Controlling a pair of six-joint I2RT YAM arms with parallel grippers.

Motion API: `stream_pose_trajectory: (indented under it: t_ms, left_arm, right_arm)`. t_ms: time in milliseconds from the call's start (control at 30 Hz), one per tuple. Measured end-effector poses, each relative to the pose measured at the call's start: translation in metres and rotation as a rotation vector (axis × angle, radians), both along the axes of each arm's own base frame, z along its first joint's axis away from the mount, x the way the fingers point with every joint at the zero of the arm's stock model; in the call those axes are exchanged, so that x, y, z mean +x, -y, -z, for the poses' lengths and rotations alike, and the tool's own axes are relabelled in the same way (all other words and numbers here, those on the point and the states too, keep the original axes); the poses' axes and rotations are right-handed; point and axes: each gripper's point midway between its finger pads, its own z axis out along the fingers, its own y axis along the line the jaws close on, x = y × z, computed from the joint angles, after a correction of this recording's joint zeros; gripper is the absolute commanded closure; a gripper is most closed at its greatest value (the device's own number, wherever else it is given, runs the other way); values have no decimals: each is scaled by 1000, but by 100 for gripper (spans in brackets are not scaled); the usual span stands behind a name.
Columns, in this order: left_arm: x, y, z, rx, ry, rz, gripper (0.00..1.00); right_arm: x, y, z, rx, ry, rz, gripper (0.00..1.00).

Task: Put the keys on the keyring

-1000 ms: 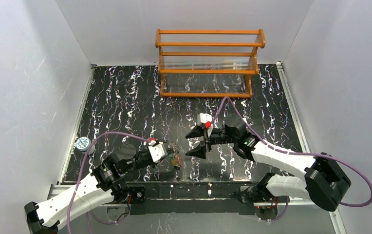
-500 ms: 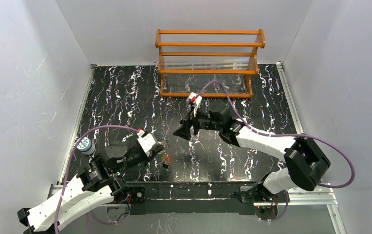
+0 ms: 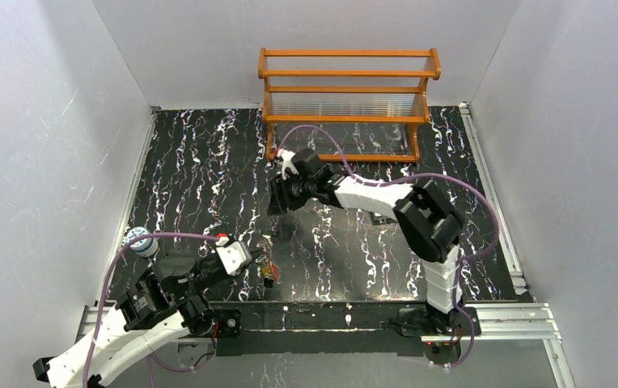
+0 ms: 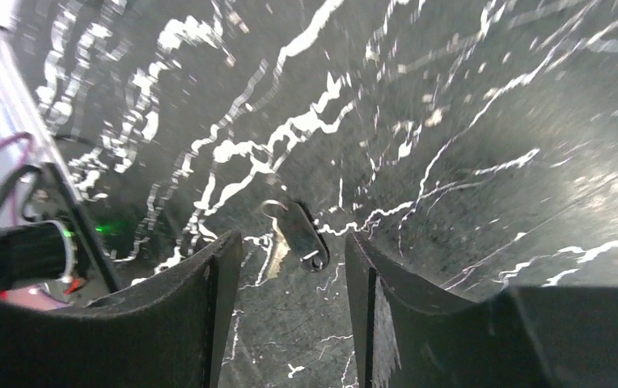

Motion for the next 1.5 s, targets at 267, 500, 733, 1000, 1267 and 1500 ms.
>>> stream_pose_trajectory:
  t_ms: [267, 500, 733, 1000, 1267, 1500]
  left_arm:
    - [-6, 3, 6, 32, 7, 52, 100]
    - [-8, 8, 13, 63, -12, 83, 100]
    - [-9, 9, 13, 63, -13, 93, 100]
    - [-10, 9, 13, 62, -13, 95, 100]
    - [-10, 9, 13, 62, -13, 96, 100]
    - [-10, 9, 13, 62, -13, 96, 100]
  right_arm:
    - [-42, -24, 62, -267, -8, -36, 47]
    - [-54, -40, 62, -351, 112, -35, 47]
    - [-48, -36, 73, -444, 214, 5, 47]
    - [-48, -46, 75, -487, 304, 15, 48]
    - [-49, -46, 77, -525, 368, 18, 59]
    - [-49, -45, 75, -551, 415, 23, 82]
